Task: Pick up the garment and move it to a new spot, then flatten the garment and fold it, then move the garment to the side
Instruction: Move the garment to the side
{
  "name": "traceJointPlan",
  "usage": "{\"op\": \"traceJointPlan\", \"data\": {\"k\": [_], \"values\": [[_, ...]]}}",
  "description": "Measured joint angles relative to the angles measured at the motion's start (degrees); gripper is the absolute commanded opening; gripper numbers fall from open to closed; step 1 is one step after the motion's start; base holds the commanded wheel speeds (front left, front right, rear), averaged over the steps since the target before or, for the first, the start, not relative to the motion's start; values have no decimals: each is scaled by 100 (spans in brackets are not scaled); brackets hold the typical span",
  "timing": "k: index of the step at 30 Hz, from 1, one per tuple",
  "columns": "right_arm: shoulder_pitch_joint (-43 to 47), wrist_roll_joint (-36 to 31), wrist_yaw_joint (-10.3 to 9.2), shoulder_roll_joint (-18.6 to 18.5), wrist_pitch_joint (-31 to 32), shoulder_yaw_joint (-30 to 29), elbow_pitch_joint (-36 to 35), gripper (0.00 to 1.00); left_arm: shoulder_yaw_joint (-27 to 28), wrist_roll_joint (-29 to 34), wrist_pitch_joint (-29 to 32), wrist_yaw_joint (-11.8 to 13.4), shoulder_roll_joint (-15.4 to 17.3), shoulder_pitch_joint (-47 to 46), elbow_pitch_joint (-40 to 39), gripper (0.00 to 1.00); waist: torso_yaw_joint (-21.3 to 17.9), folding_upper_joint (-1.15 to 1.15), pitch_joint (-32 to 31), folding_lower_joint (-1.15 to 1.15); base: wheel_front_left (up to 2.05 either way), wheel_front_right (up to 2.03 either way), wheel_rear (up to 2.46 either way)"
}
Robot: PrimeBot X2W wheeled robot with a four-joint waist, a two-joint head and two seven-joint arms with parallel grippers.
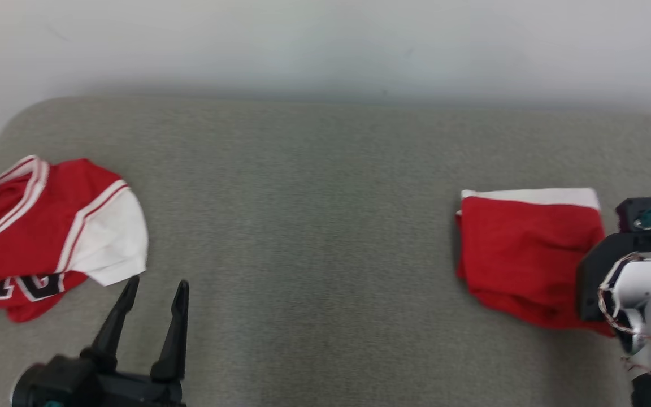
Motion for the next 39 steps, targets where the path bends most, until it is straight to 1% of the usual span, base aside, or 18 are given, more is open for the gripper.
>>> {"op": "traceJointPlan", "data": {"k": [4,5,8,12,13,14,17,19,20,24,25,26,27,28,30,34,37,39], "values": [[-198,5,0,-397,-216,113,-65,0,22,115,102,-2,163,-293,-367,100,-359,0,238,0,0,0,0],[-198,5,0,-397,-216,113,-65,0,22,115,102,-2,163,-293,-367,100,-359,0,238,0,0,0,0],[-456,9,0,-643,-478,158,-32,0,86,167,235,1,322,-471,-650,100,-574,0,506,0,0,0,0],[-773,49,0,-876,-882,119,156,0,187,188,387,10,486,-605,-975,100,-847,0,862,0,0,0,0],[-853,52,0,-951,-989,126,225,0,187,188,438,10,512,-626,-1033,100,-912,0,950,0,0,0,0],[-1215,54,0,-1258,-1484,105,516,0,162,186,605,8,597,-699,-1303,100,-1216,1,1371,1,0,0,0],[-1379,-5,0,-1333,-1742,42,647,0,188,187,683,30,668,-706,-1384,100,-1374,1,1590,1,0,0,0],[-1423,92,2,-1346,-2017,171,683,0,231,183,739,51,722,-713,-1469,100,-1519,1,1766,1,0,0,0],[-1479,36,0,-1363,-2169,310,668,0,256,162,770,54,751,-718,-1506,100,-1605,1,1857,1,0,0,0],[-1525,-169,0,-1351,-2345,220,617,0,198,160,790,54,761,-722,-1510,100,-1730,1,1974,1,0,0,0],[-1516,-253,0,-1340,-2390,210,588,8,175,160,788,53,754,-730,-1501,100,-1747,1,1981,1,0,0,0],[-1484,-516,0,-1307,-2555,179,466,25,153,158,768,52,740,-746,-1457,100,-1757,1,1957,0,0,0,0],[-1447,-643,0,-1274,-2715,200,337,58,130,151,735,49,728,-759,-1388,100,-1752,1,1905,0,0,0,0],[-1390,-739,0,-1266,-2796,207,264,100,120,143,717,46,714,-759,-1345,100,-1747,1,1873,0,0,0,0],[-1327,-892,0,-1238,-2903,182,194,100,81,121,666,43,675,-758,-1285,100,-1735,1,1802,-1,0,0,0],[-1235,-985,0,-1273,-3293,242,-21,100,8,91,557,5,592,-755,-1132,100,-1688,1,1638,-1,0,0,0],[-1127,-903,0,-1271,-3426,355,-93,100,-14,57,435,15,524,-728,-989,100,-1633,0,1484,-1,0,0,0],[-983,-728,0,-1224,-3459,413,-142,100,-42,19,337,36,463,-643,-854,100,-1586,0,1354,-1,0,0,0]]}}
